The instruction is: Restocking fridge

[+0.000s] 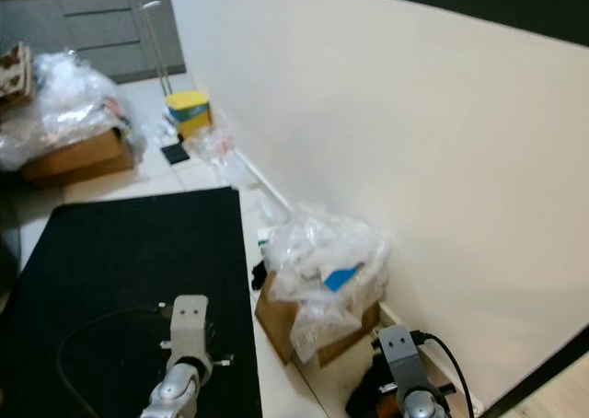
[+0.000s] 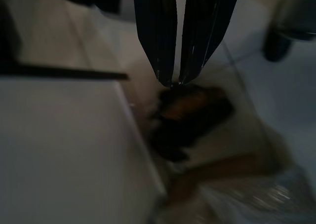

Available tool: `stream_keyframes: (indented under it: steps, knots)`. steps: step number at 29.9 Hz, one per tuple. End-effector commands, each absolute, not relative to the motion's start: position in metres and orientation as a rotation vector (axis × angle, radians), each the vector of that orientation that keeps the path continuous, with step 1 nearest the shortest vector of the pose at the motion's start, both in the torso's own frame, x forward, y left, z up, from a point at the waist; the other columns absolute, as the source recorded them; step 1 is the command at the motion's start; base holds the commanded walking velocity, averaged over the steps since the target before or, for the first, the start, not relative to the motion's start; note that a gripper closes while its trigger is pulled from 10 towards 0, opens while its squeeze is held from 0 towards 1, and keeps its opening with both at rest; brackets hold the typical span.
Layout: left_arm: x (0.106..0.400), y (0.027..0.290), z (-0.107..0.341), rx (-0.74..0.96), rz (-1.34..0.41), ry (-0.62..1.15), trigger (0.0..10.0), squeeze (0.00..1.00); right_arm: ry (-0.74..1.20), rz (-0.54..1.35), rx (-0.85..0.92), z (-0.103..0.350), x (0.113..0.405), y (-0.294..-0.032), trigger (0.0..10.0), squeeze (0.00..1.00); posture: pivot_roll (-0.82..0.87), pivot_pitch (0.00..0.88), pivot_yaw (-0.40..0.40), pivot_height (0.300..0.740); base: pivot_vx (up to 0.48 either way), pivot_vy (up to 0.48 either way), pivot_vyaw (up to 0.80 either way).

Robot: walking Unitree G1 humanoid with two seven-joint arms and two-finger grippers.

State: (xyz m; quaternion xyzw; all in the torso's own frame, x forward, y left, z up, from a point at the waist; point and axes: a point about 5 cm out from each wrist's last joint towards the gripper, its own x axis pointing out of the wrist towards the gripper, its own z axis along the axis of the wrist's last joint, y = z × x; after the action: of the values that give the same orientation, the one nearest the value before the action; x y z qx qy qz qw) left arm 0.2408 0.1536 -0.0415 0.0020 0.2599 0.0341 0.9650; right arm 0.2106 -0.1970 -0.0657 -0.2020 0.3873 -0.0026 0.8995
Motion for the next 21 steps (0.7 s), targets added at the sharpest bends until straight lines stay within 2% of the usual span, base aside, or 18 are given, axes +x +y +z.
stream_keyframes:
  steps: [1, 7, 19, 21]
  knots:
    - [0.2379, 0.1587, -0.044, 0.02, 0.072, 0.544, 10.0, 0.0, 0.799, 0.004, -0.4, -0.0663, 0.2112, -0.1905, 10.0, 0.0, -0.06, 0.0, -0.002, 0.74, 0.379, 0.0, 0.0]
    - [0.2388, 0.1594, -0.0432, 0.021, 0.074, 0.541, 10.0, 0.0, 0.788, 0.049, -0.427, -0.0658, 0.2128, -0.1858, 10.0, 0.0, -0.05, 0.0, -0.003, 0.74, 0.378, 0.0, 0.0]
    - [0.2353, 0.1606, -0.0453, 0.021, 0.078, 0.547, 10.0, 0.0, 0.792, 0.065, -0.448, -0.0678, 0.2099, -0.1831, 10.0, 0.0, -0.05, 0.007, -0.007, 0.74, 0.377, 0.0, 0.8]
    - [0.235, 0.1608, -0.0454, 0.021, 0.079, 0.547, 10.0, 0.0, 0.794, 0.053, -0.427, -0.068, 0.2094, -0.1837, 10.0, 0.0, -0.05, 0.007, -0.008, 0.74, 0.377, 0.0, 0.0]
